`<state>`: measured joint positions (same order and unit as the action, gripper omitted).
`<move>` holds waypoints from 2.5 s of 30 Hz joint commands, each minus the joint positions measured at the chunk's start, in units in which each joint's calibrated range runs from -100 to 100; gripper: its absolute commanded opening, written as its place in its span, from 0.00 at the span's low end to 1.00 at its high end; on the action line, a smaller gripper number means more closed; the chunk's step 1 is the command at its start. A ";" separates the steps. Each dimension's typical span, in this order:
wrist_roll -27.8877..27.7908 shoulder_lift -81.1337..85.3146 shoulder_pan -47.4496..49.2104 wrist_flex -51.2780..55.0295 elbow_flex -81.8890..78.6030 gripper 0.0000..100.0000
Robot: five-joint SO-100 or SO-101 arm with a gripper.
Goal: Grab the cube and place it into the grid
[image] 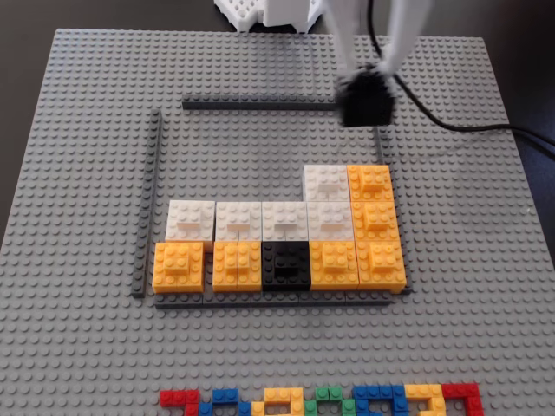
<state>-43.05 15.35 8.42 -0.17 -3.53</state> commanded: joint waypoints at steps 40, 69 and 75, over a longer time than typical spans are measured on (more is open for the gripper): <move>-5.18 1.24 -9.49 -16.88 -32.04 0.03; -5.18 -4.78 -8.83 -19.57 -27.69 0.03; -5.03 -5.81 -8.83 -19.61 -25.24 0.04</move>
<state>-48.33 9.41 -0.47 -19.07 -33.89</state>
